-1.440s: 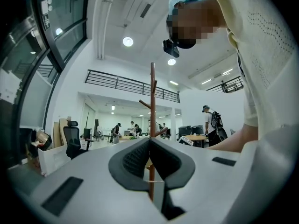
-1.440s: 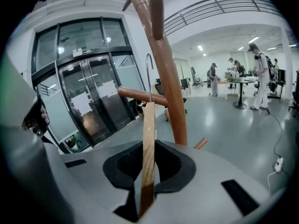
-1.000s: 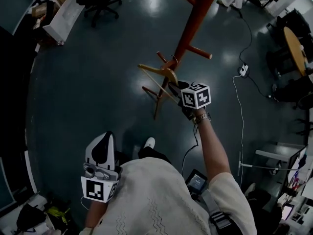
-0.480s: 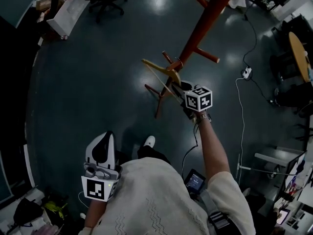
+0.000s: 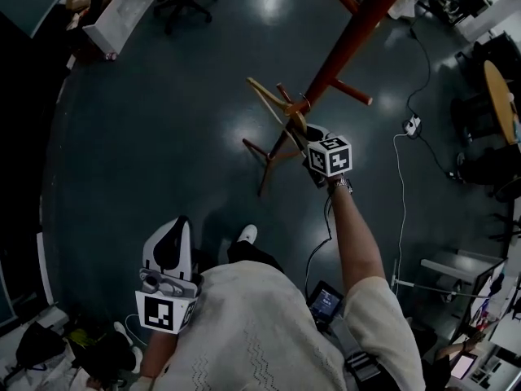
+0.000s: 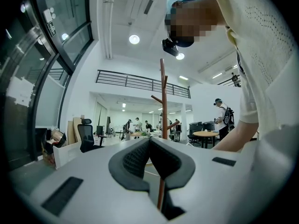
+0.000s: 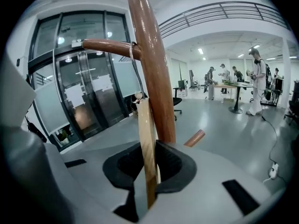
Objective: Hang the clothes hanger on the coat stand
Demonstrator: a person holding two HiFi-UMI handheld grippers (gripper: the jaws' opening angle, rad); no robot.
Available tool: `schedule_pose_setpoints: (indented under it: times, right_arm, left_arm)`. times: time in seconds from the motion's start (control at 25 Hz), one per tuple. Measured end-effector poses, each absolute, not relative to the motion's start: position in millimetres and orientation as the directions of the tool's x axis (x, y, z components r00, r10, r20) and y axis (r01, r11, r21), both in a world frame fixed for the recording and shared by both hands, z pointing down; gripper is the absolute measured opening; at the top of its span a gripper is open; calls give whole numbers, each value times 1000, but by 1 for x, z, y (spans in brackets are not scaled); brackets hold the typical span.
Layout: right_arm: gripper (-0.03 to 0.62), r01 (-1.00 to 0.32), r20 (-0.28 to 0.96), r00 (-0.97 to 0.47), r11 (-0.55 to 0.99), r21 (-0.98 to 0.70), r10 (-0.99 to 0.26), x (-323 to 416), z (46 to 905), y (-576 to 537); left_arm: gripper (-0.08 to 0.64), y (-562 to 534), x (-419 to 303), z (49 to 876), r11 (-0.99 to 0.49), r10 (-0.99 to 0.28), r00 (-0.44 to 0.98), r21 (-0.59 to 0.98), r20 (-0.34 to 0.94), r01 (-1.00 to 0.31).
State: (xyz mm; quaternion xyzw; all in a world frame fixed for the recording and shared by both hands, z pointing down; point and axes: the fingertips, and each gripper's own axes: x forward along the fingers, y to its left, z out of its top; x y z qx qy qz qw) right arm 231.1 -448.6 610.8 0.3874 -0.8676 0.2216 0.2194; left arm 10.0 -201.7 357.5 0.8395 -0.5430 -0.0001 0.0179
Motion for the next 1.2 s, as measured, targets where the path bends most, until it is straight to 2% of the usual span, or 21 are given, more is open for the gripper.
schedule_pose_setpoints:
  times: [0.68, 1.04, 1.2]
  right_arm:
    - [72, -777, 546, -591, 601, -188, -594, 240, 612, -438]
    - [141, -770, 550, -605, 598, -223, -576, 257, 613, -416]
    - [149, -788, 540, -585, 580, -204, -605, 273, 607, -404]
  left_arm:
    - [12, -192, 12, 355, -407, -913, 407, 7, 8, -913]
    - [12, -190, 24, 355, -443, -896, 444, 19, 2, -896]
    - [12, -186, 30, 357, -460, -888, 460, 21, 9, -888]
